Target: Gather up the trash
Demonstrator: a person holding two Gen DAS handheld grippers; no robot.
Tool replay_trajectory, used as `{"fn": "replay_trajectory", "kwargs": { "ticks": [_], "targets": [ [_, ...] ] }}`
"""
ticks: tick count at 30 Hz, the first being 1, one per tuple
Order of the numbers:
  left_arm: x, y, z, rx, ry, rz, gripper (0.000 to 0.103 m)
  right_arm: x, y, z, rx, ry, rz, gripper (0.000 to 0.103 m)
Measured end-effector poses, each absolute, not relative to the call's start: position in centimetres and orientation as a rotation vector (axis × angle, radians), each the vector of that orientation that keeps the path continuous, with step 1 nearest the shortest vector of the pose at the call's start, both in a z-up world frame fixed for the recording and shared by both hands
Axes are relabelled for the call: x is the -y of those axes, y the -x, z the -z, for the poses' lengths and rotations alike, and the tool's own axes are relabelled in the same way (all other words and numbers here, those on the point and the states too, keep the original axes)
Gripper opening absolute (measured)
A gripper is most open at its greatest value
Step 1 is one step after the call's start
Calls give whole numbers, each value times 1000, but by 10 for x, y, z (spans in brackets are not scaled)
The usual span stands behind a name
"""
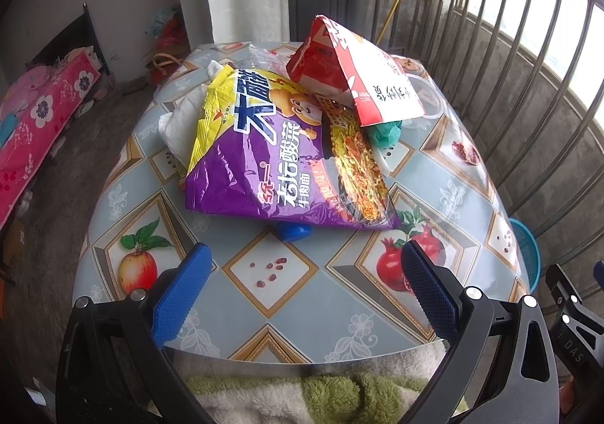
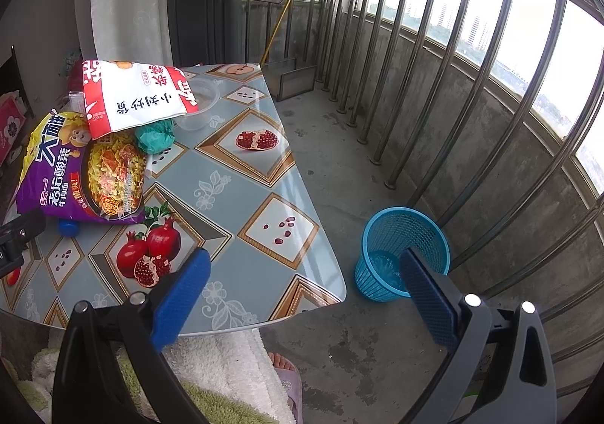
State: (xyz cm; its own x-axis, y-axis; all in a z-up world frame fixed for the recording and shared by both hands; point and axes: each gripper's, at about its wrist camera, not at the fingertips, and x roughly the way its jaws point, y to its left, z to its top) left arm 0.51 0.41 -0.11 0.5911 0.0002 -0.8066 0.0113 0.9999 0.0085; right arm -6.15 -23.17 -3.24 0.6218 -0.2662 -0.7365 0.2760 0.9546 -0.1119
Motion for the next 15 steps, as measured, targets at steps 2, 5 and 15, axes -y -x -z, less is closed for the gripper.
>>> {"fn": "replay_trajectory", "kwargs": {
  "ticks": [2, 5, 15],
  "targets": [
    [-4, -5, 1, -938, -13, 7, 95, 232, 62, 32, -844, -12, 311, 98],
    [-4, -5, 1, -939, -13, 8, 95, 233, 61, 32, -845, -14, 309, 98],
    [-7, -2, 4, -937, -10, 0, 95, 223, 60, 37, -848, -23, 278, 98]
  ]
}}
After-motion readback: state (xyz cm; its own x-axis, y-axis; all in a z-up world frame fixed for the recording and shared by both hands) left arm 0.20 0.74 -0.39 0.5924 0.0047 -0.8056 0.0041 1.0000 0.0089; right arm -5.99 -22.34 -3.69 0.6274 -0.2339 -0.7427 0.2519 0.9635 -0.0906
